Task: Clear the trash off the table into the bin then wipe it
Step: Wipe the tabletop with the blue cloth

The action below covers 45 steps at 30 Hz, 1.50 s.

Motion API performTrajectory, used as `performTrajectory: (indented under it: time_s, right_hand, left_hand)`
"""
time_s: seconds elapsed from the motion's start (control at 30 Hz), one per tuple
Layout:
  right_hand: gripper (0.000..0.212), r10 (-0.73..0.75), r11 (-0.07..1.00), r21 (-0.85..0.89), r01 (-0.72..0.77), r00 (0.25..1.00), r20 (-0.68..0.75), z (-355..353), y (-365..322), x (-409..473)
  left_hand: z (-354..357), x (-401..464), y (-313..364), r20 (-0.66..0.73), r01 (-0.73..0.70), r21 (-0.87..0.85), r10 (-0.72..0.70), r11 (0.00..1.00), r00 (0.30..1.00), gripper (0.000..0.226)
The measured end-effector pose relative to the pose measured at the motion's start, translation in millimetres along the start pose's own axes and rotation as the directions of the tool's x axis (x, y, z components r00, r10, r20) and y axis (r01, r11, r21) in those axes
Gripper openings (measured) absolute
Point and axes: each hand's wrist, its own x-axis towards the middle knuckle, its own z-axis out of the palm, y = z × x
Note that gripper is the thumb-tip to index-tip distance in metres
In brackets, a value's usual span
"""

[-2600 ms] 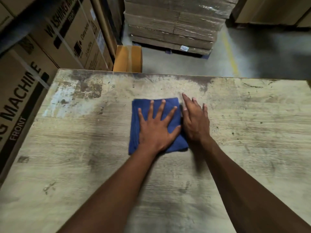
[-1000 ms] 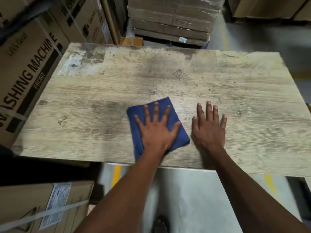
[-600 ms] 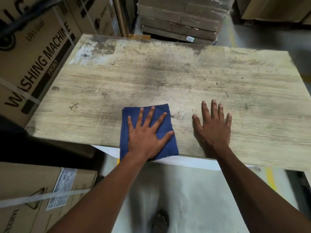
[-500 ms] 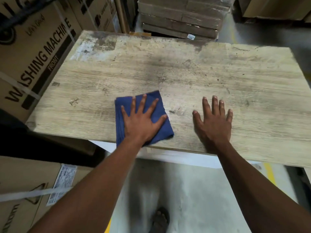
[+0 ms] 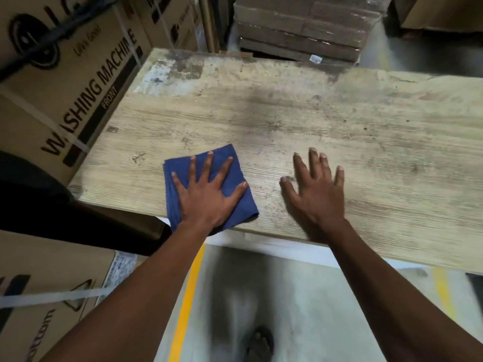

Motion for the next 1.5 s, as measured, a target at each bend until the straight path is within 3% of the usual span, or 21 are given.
performTrajectory:
  time_s: [0.2, 0.33, 0.67, 1.03, 1.3, 1.5]
  right_hand:
    - [0.070, -0.086, 0.996, 0.043, 0.082, 0.993, 0.086, 26, -93, 63]
    - [0.067, -0.070, 0.996, 0.054, 0.067, 0.995, 0.068, 34, -109, 87]
    - [0.074, -0.055, 0.998, 0.042, 0.053, 0.997, 0.055, 34, -112, 89]
    - [0.087, -0.061, 0.998, 0.012, 0.061, 0.997, 0.044, 32, -112, 91]
    - [0.090, -0.060, 0.998, 0.027, 0.059, 0.996, 0.066, 24, -115, 88]
    - [0.081, -0.063, 0.998, -0.001, 0.063, 0.997, 0.052, 30, -118, 94]
  left_hand:
    - [-19, 95, -7, 0.003, 0.028, -0.029, -0.028, 0.999, 1.000, 0.090]
    - [-26, 134, -16, 0.017, 0.008, -0.018, -0.007, 1.000, 1.000, 0.088]
    - [-17, 17, -72, -0.001, 0.087, 0.035, -0.087, 0.996, 0.996, 0.083]
    - [-44, 158, -74, 0.044, 0.085, -0.024, -0.084, 0.996, 0.995, 0.092]
    - [-36, 33, -124, 0.028, 0.162, 0.000, -0.162, 0.987, 0.986, 0.084]
    - [-42, 73, -129, 0.012, 0.169, -0.018, -0.169, 0.985, 0.986, 0.089]
